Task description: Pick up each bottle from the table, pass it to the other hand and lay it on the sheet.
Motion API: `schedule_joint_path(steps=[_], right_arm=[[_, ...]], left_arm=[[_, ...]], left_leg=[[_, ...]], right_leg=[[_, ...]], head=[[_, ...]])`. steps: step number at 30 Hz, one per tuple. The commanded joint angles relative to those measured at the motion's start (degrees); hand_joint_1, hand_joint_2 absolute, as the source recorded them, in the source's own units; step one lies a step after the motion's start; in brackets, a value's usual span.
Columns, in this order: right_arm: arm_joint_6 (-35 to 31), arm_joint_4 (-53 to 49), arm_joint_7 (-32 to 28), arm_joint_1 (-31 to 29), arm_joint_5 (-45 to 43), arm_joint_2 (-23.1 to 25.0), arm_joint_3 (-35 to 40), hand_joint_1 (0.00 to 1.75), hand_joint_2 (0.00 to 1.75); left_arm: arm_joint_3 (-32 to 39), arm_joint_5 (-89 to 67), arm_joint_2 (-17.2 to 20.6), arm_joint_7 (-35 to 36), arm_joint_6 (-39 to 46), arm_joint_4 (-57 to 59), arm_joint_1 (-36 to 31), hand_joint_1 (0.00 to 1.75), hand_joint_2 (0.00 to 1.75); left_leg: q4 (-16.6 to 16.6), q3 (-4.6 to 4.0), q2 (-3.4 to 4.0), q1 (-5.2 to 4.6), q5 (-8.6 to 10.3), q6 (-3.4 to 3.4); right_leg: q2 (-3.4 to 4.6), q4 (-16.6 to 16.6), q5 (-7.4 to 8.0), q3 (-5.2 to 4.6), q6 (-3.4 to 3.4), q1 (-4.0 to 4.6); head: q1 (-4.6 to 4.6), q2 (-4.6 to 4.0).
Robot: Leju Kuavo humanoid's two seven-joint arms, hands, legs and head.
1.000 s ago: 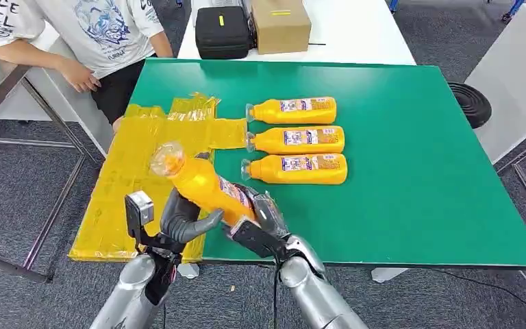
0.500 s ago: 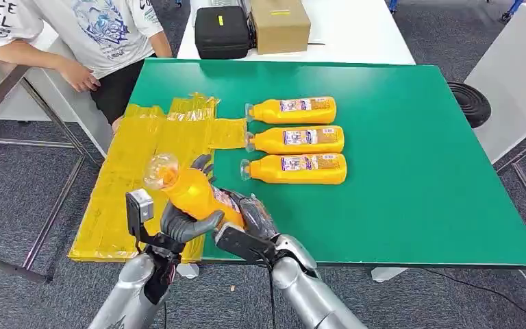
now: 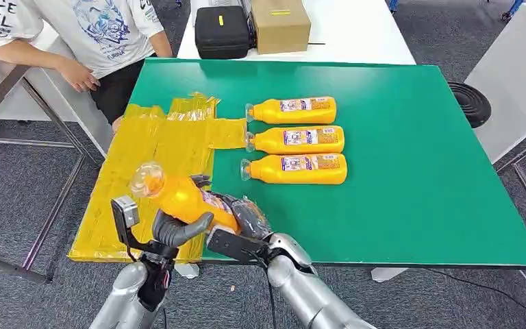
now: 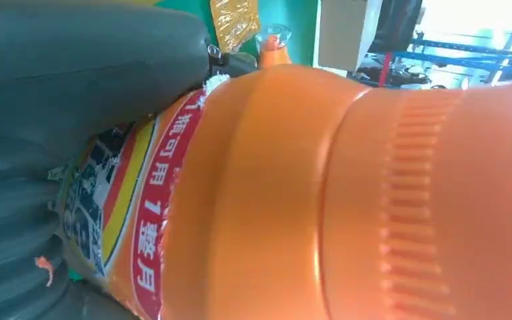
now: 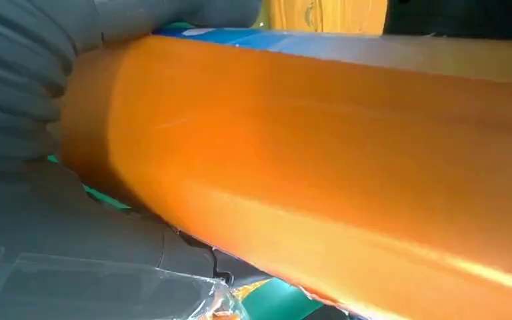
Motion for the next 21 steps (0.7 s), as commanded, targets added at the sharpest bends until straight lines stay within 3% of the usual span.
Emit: schedule_joint_path(steps=[1, 2, 3, 4, 6, 7, 16, 21], right_arm=[[-0.3, 5.2, 0.4, -0.8, 0.8, -1.0, 2.1, 1.75, 1.75], [-0.5, 5.2, 0.4, -0.9, 1.1, -1.0, 2.1, 1.75, 1.75], [-0.9, 5.0, 0.3, -0.8, 1.1, -1.0, 2.0, 1.47, 1.75], [-1.3, 4.8, 0.1, -0.6, 1.2, -0.9, 1.9, 0.00, 1.75], [-2.4, 4.0, -0.3, -0.3, 1.3, -0.7, 1.5, 0.00, 1.75], [-2.9, 3.6, -0.5, -0.2, 1.1, -0.6, 1.2, 0.00, 0.00], [-3.1, -6.9, -4.1, 3.8, -3.1, -2.3, -2.2, 0.00, 0.00], [-3.1, -6.9, -4.1, 3.8, -3.1, -2.3, -2.2, 0.00, 0.00]], left_arm=[[0.6, 0.4, 0.7, -0.3, 0.0, 0.0, -2.6, 1.75, 1.75], [0.6, 0.4, 0.8, -0.5, 0.0, 0.0, -2.6, 1.75, 1.75], [0.6, 0.4, 0.9, -0.7, 0.0, 0.1, -2.6, 1.75, 1.75], [0.6, 0.4, 1.0, -0.8, 0.1, 0.0, -2.5, 1.75, 1.75], [0.4, -0.3, 1.2, -1.4, 1.0, -0.5, -2.4, 1.75, 1.75], [0.5, -0.4, 1.2, -1.4, 1.2, -0.5, -2.4, 1.75, 1.75], [0.1, -5.1, 2.3, -2.6, 7.1, 0.4, -3.9, 1.75, 1.75], [0.1, -5.1, 2.3, -2.6, 7.1, 0.4, -3.9, 1.75, 1.75]], left_leg=[[0.0, 0.26, -0.06, 0.05, -0.08, -0.02], [0.0, 0.41, -0.05, 0.06, -0.14, -0.03], [0.0, 0.23, -0.04, 0.05, -0.07, -0.02], [0.0, 0.44, -0.04, 0.07, -0.15, -0.03], [0.0, 0.39, -0.05, 0.06, -0.14, -0.02], [0.0, 0.26, -0.06, 0.04, -0.09, -0.02], [0.0, 0.18, -0.07, 0.03, -0.05, -0.02], [0.0, 0.27, -0.04, 0.01, -0.08, -0.01]], right_leg=[[-0.12, -0.1, -0.10, 0.32, -0.14, 0.08], [-0.13, -0.1, -0.15, 0.46, -0.19, 0.10], [-0.10, -0.1, -0.08, 0.27, -0.13, 0.07], [-0.13, -0.1, -0.16, 0.49, -0.20, 0.11], [-0.13, -0.1, -0.14, 0.45, -0.18, 0.11], [-0.12, -0.1, -0.10, 0.31, -0.13, 0.07], [-0.13, 0.0, -0.07, 0.22, -0.12, 0.06], [-0.11, 0.0, -0.10, 0.30, -0.14, 0.05]], head=[[0.00, 0.00], [0.00, 0.00], [0.00, 0.00], [0.00, 0.00], [0.00, 0.00], [-0.02, 0.00], [0.00, 0.00], [0.00, 0.00]])
